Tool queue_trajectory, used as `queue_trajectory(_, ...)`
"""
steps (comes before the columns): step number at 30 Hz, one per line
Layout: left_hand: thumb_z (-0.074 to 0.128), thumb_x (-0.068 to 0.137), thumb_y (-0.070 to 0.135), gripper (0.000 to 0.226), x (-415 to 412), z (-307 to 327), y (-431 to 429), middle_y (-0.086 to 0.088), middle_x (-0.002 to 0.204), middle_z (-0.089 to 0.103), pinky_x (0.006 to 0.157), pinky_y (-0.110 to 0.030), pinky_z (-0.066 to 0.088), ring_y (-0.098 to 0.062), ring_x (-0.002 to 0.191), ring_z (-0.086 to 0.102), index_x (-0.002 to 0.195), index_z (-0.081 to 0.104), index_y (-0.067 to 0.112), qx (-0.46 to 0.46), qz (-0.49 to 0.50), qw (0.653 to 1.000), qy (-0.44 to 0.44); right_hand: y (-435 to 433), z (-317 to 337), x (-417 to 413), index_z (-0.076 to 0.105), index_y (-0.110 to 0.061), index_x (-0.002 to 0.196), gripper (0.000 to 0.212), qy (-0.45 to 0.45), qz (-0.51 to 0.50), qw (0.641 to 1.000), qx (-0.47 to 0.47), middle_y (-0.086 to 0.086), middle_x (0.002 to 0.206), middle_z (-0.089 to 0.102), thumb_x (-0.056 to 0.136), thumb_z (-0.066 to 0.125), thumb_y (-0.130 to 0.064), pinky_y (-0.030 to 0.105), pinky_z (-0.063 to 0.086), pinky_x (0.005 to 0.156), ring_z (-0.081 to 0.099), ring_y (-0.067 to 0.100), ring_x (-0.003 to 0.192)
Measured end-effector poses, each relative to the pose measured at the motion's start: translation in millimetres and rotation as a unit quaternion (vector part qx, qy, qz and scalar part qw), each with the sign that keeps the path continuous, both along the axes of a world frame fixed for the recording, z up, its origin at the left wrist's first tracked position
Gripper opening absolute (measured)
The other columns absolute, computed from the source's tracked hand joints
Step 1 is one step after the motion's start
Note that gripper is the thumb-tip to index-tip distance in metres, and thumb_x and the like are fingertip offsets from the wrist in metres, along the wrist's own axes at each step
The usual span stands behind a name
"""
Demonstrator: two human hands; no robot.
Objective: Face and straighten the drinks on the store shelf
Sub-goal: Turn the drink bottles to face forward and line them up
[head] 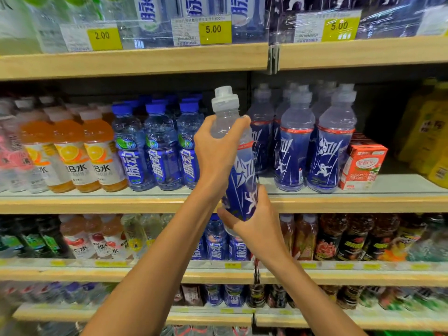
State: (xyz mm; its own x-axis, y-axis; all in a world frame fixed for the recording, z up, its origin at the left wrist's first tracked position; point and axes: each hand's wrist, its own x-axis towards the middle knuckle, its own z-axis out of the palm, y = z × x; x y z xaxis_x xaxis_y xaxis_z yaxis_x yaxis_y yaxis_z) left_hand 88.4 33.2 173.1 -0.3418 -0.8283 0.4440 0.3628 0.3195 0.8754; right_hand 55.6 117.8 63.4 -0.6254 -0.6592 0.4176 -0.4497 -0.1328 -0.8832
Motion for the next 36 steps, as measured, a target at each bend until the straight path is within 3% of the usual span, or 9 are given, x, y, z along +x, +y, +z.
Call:
queue_trajectory(5, 0.072, 0.077, 0.016, 0.005, 2.0, 2.3, -21.6, -0.002, 0.072, 0.069, 0.059, -0.027, 0.051, -0.016, 0.062, 0.064, 0.077, 0.067, 0.016, 0.08, -0.12, 0.989, 0.029, 11.7, 9.6, -18.9, 0.048, -0.038, 0.114, 0.043, -0.074, 0.145, 0.987, 0.012, -0.029, 0.103, 0.065, 0.078, 0.071, -0.041, 0.006, 0.047, 0.074, 0.063, -0.008, 0.095)
queue_trajectory(8, 0.068, 0.068, 0.028, 0.024, 2.0, 0.1, -35.4, -0.009, 0.082, 0.068, 0.066, -0.031, 0.052, -0.024, 0.07, 0.063, 0.087, 0.067, 0.013, 0.154, -0.256, 0.954, -0.004, 12.8, 13.1, -26.2, 0.051, -0.031, 0.118, 0.043, -0.118, 0.209, 0.971, 0.018, -0.02, 0.109, 0.068, 0.079, 0.07, -0.032, 0.012, 0.05, 0.078, 0.065, 0.0, 0.1)
queue_trajectory(15, 0.085, 0.045, 0.039, 0.064, -10.0, -12.2, -46.4, -0.007, 0.092, 0.069, 0.071, -0.033, 0.053, -0.023, 0.077, 0.066, 0.098, 0.064, 0.012, 0.121, -0.434, 0.893, 0.006, -2.7, 11.9, -14.9, 0.053, -0.031, 0.106, 0.049, -0.029, 0.045, 0.998, 0.03, -0.011, 0.094, 0.069, 0.066, 0.079, -0.043, 0.024, 0.055, 0.075, 0.066, 0.0, 0.084)
queue_trajectory(22, 0.055, 0.084, 0.054, 0.047, -16.0, -33.2, -58.9, -0.005, 0.108, 0.072, 0.09, -0.036, 0.05, -0.019, 0.099, 0.068, 0.11, 0.066, 0.016, 0.054, -0.304, 0.945, -0.108, -13.5, 8.1, -37.6, 0.05, -0.024, 0.101, 0.044, 0.025, -0.058, 0.998, -0.007, -0.014, 0.087, 0.064, 0.071, 0.081, -0.026, 0.01, 0.048, 0.064, 0.063, -0.006, 0.077)
queue_trajectory(25, 0.049, 0.098, 0.026, 0.025, -9.2, -67.5, -66.7, -0.002, 0.093, 0.071, 0.084, -0.033, 0.051, -0.01, 0.085, 0.065, 0.103, 0.066, 0.009, -0.073, -0.176, 0.971, -0.147, -22.1, 10.6, -59.4, 0.046, -0.019, 0.105, 0.048, 0.035, -0.111, 0.993, -0.021, -0.02, 0.086, 0.059, 0.072, 0.081, -0.023, 0.003, 0.045, 0.064, 0.058, -0.017, 0.076)
queue_trajectory(27, 0.052, 0.098, 0.025, 0.021, -2.7, -99.0, -77.5, -0.001, 0.099, 0.068, 0.083, -0.031, 0.049, -0.007, 0.091, 0.062, 0.107, 0.066, 0.011, -0.282, -0.071, 0.928, -0.234, -30.2, 9.3, -71.7, 0.046, -0.014, 0.109, 0.051, 0.036, -0.141, 0.989, -0.028, -0.022, 0.088, 0.055, 0.073, 0.081, -0.024, -0.002, 0.041, 0.065, 0.058, -0.016, 0.074)
queue_trajectory(30, 0.044, 0.096, 0.037, 0.037, 1.3, -128.9, -91.1, -0.005, 0.108, 0.064, 0.08, -0.035, 0.049, -0.021, 0.098, 0.061, 0.113, 0.063, 0.01, -0.503, -0.019, 0.794, -0.341, -43.2, 3.9, -84.2, 0.046, -0.004, 0.115, 0.058, 0.038, -0.179, 0.982, -0.036, -0.011, 0.093, 0.058, 0.074, 0.081, -0.026, -0.002, 0.039, 0.069, 0.058, 0.001, 0.079)
queue_trajectory(33, 0.037, 0.095, 0.039, 0.045, -2.9, -137.1, -100.8, -0.01, 0.108, 0.063, 0.079, -0.037, 0.051, -0.026, 0.094, 0.061, 0.111, 0.063, 0.006, -0.624, -0.023, 0.692, -0.363, -56.4, -1.8, -91.0, 0.044, -0.005, 0.115, 0.06, 0.044, -0.205, 0.977, -0.039, 0.003, 0.105, 0.064, 0.074, 0.081, -0.029, 0.016, 0.046, 0.081, 0.061, 0.017, 0.092)
queue_trajectory(36, 0.038, 0.096, 0.038, 0.041, -7.5, -139.8, -107.1, -0.009, 0.104, 0.062, 0.075, -0.037, 0.052, -0.024, 0.09, 0.06, 0.107, 0.062, 0.006, -0.667, -0.006, 0.658, -0.349, -65.6, -3.7, -93.8, 0.043, -0.006, 0.118, 0.062, 0.053, -0.207, 0.976, -0.042, 0.005, 0.108, 0.062, 0.075, 0.08, -0.03, -0.002, 0.037, 0.072, 0.059, 0.016, 0.093)
